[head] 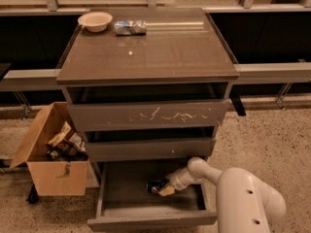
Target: Place pepsi can into bottom drawer
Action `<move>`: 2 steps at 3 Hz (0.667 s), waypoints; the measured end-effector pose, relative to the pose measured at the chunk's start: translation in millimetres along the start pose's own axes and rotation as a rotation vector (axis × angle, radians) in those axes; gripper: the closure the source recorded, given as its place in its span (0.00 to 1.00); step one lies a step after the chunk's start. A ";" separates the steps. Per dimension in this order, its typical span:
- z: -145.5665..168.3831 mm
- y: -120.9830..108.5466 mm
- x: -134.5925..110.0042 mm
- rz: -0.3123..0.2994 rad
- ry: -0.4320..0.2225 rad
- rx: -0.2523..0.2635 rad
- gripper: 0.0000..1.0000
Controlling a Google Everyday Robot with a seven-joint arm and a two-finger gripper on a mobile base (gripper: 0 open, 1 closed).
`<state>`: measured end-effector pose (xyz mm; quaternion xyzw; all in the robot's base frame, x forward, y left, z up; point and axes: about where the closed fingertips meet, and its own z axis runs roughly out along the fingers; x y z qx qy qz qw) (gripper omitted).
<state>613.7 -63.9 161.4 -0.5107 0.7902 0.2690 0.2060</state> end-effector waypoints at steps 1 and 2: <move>-16.3 12.7 2.9 -0.004 -0.059 -0.005 0.00; -56.8 29.8 5.6 -0.029 -0.127 0.015 0.00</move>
Offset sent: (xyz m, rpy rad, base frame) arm -0.1026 -0.0692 0.1021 0.1998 -0.1033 -0.0064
